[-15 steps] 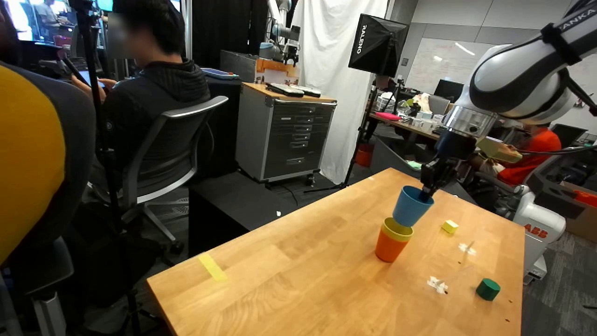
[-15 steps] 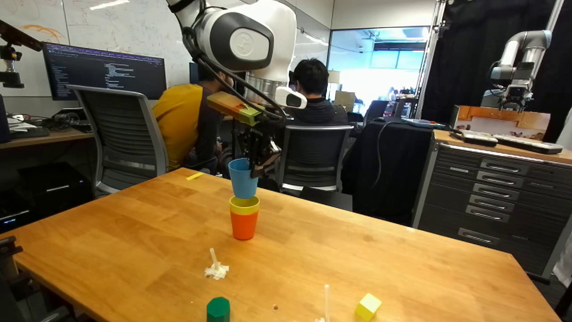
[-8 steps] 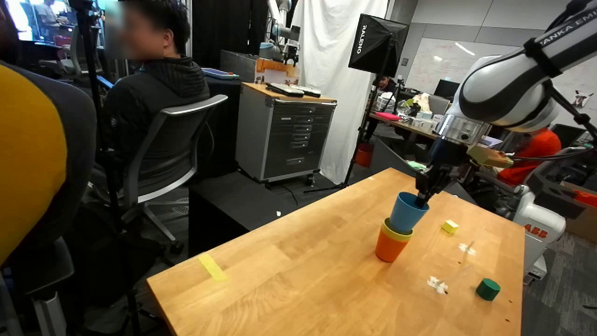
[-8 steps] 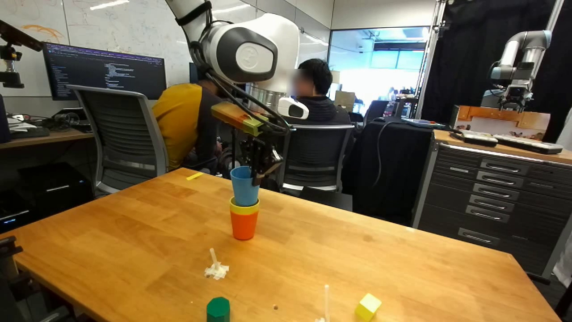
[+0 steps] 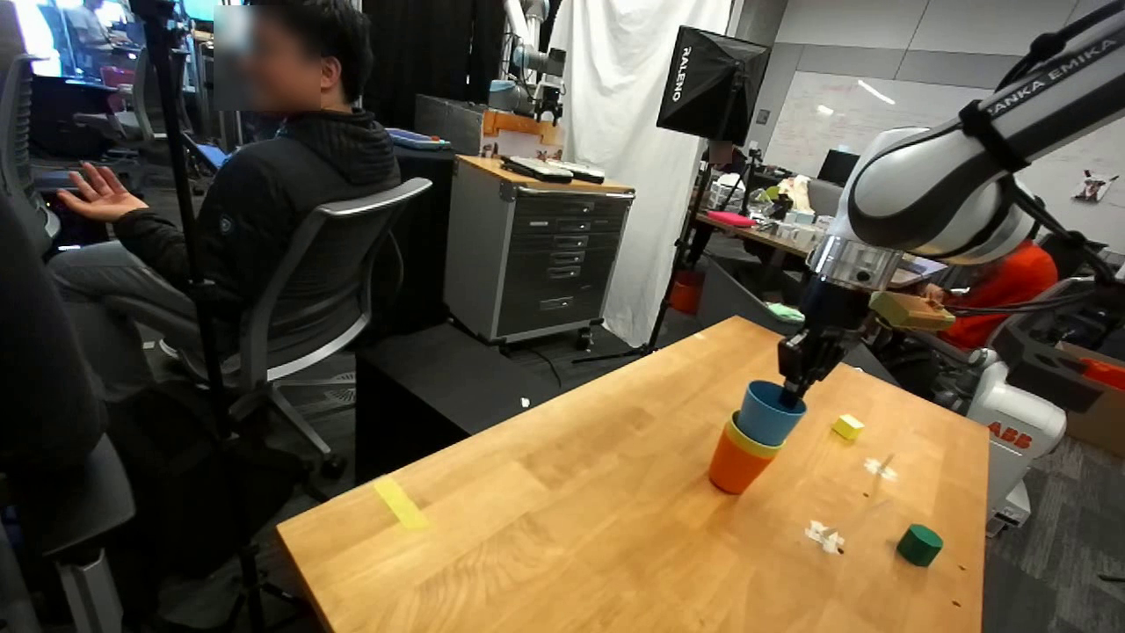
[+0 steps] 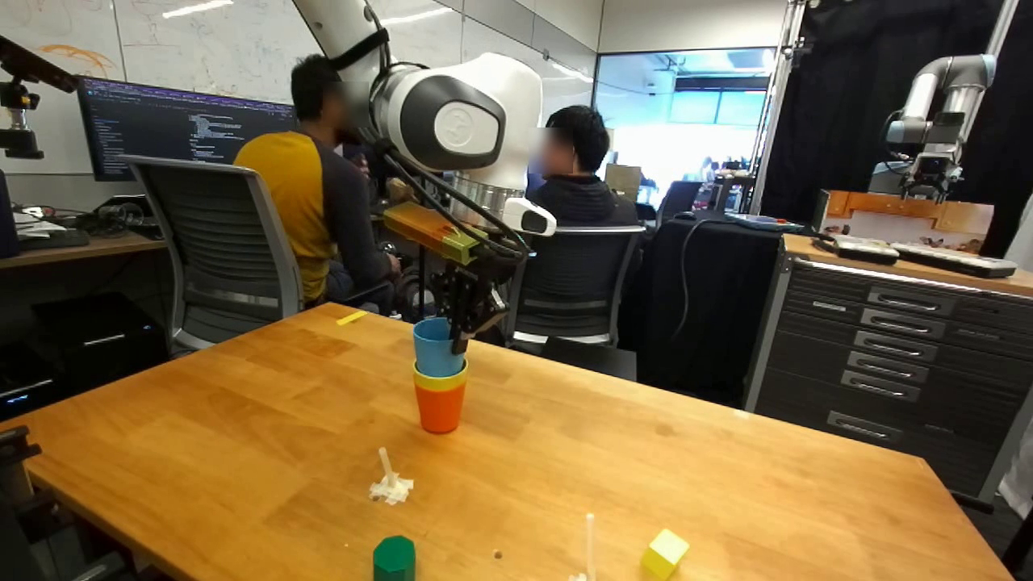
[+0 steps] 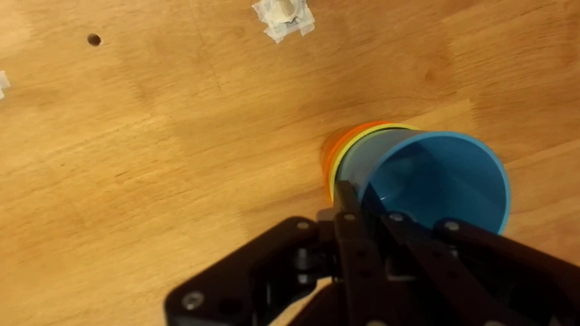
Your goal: Stack the orange, yellow and blue cups together
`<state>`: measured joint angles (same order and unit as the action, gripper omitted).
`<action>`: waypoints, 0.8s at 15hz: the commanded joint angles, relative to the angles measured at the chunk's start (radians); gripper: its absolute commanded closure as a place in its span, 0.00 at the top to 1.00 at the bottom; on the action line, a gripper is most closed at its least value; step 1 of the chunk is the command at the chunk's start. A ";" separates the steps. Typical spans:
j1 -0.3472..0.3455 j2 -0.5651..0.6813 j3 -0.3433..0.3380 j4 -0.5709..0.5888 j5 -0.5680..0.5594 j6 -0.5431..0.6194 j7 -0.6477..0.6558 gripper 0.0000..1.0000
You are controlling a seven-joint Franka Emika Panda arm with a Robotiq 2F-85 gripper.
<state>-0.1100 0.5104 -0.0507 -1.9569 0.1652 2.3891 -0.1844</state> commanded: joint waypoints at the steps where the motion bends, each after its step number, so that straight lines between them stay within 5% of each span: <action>1: -0.008 0.026 0.010 0.049 -0.026 -0.046 0.027 0.05; 4: -0.008 0.037 0.011 0.058 -0.025 -0.051 0.031 0.12; 9: -0.005 0.048 0.008 0.071 -0.027 -0.050 0.046 0.56; 12: -0.005 0.044 0.010 0.072 -0.026 -0.047 0.047 0.65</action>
<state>-0.1098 0.5480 -0.0507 -1.9184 0.1614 2.3718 -0.1665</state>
